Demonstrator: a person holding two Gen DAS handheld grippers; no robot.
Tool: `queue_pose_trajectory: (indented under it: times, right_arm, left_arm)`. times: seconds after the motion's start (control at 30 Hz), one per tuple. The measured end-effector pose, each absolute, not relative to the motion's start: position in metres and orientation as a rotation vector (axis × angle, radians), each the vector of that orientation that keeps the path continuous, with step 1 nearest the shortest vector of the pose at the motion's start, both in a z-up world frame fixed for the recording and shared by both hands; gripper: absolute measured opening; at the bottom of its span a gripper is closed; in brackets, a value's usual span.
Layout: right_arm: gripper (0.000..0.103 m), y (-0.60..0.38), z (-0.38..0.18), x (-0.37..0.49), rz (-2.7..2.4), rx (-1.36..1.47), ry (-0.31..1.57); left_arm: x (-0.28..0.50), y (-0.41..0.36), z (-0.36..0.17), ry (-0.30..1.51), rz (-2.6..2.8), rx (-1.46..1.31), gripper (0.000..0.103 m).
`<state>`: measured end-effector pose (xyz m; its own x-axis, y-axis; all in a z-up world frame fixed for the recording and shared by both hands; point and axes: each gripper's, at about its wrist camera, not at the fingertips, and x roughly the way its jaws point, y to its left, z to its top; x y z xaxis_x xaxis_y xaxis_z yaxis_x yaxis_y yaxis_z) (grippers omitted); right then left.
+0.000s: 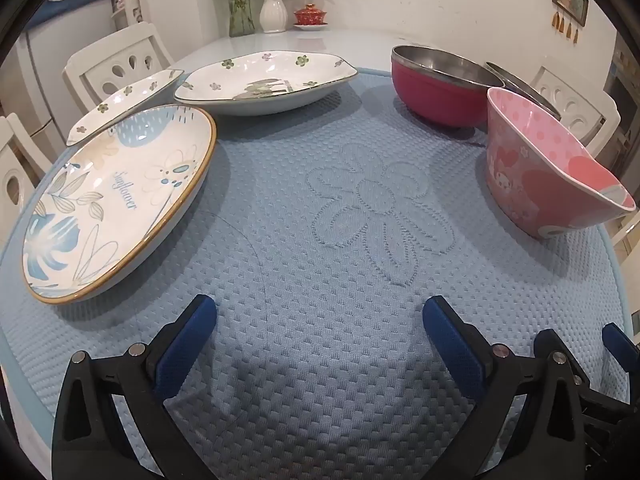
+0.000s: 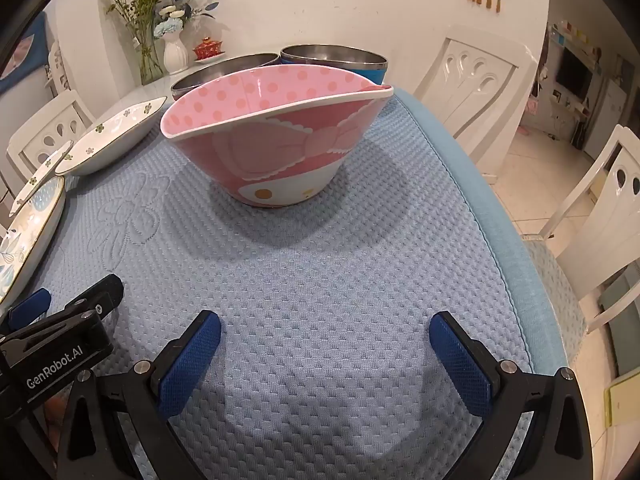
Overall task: Organize plates and bowls
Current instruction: 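Move both tools toward the round Sunflower plate on the mat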
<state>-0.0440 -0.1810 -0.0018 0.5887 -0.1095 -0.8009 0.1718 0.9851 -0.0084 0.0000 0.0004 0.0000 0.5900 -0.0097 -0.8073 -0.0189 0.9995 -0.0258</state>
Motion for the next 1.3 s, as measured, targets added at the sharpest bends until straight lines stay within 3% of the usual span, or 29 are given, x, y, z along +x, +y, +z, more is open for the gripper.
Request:
queue_pose_trajectory:
  times: [0.27,0.57,0.8,1.1,1.3]
  right_arm:
    - [0.103,-0.178,0.004,-0.057,-0.064,0.030,1.016]
    - [0.103,-0.182,0.005,-0.064,-0.053,0.029,1.099]
    - [0.103,-0.167,0.016,-0.046,-0.141,-0.027,1.302]
    - [0.101,-0.034,0.127,-0.053,-0.014,-0.089,1.086]
    - [0.102,0.005,0.200,-0.070,0.025,0.054,0.952]
  left_arm:
    - [-0.003,0.015,0.017,1.032,-0.152,0.057,0.101]
    - [-0.048,0.047,0.095,0.909,-0.153,0.089,0.102]
    - [-0.074,0.114,0.153,0.812,-0.029,-0.005,0.102]
    - [-0.098,0.197,0.196,0.710,0.096,-0.128,0.102]
    - [-0.101,0.224,0.223,0.630,0.104,-0.154,0.102]
